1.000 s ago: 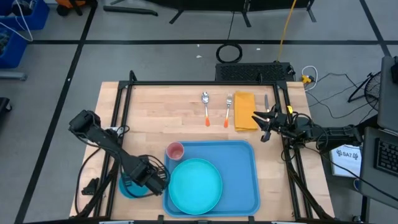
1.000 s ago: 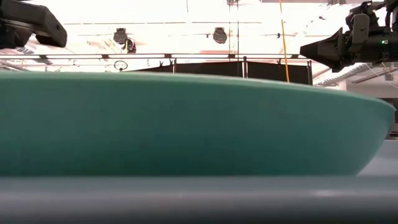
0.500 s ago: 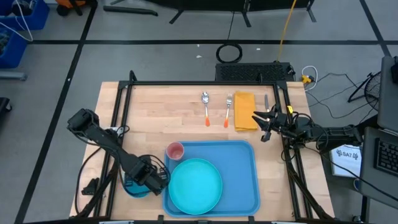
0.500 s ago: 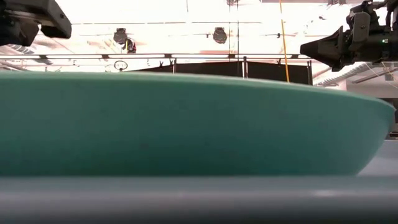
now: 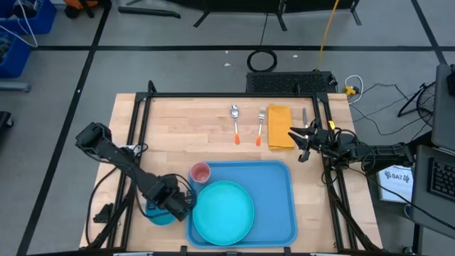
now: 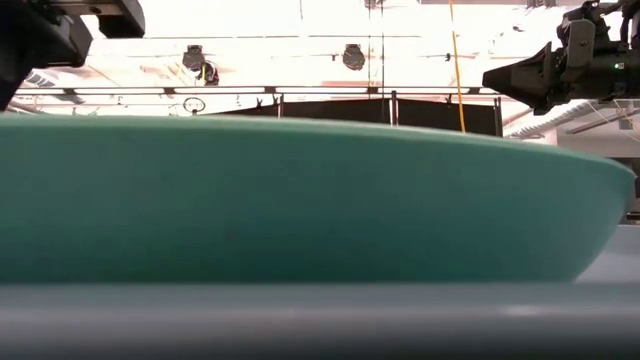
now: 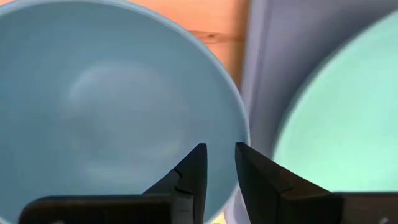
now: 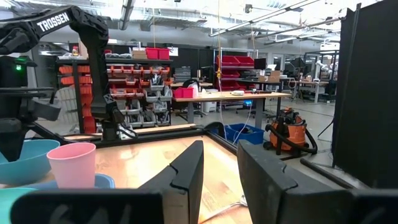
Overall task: Set up tray
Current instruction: Stack the blue bowl on the light blue plate
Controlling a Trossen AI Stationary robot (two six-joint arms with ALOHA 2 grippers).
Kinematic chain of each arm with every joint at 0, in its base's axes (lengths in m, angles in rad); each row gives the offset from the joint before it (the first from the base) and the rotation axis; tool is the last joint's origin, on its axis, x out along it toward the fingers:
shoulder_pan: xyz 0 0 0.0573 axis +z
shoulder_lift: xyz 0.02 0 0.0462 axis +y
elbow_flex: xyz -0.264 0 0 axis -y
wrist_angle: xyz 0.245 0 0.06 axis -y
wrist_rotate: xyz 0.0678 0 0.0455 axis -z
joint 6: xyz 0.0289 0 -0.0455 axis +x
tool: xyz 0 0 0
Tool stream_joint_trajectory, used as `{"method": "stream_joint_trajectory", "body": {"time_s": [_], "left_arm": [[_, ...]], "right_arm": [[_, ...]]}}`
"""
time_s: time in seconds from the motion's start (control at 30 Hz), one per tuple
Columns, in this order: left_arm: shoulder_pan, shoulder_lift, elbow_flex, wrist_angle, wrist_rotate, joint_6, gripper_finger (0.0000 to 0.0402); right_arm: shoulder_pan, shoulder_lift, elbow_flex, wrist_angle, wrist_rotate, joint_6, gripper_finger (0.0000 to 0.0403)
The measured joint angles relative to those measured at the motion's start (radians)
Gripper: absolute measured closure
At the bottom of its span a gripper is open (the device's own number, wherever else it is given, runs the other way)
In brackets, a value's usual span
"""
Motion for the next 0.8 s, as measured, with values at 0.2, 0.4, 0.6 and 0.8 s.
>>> {"method": "stream_joint_trajectory", "body": {"time_s": [0.2, 0.4, 0.6, 0.8], "left_arm": [[0.021, 0.0, 0.0, 0.02, 0.017, 0.067, 0.0314], [0.022, -0.005, 0.0, 0.044, 0.025, 0.092, 0.0314], [0.022, -0.005, 0.0, 0.052, 0.026, 0.112, 0.0314], [0.022, -0.005, 0.0, 0.073, 0.026, 0.12, 0.0314]], "right_arm": [[0.0, 0.0, 0.0, 0.0, 0.0, 0.0, 0.0314], [0.0, 0.0, 0.0, 0.0, 0.0, 0.0, 0.0314], [0.0, 0.0, 0.0, 0.0, 0.0, 0.0, 0.0314], [0.0, 0.0, 0.0, 0.0, 0.0, 0.0, 0.0314]]}}
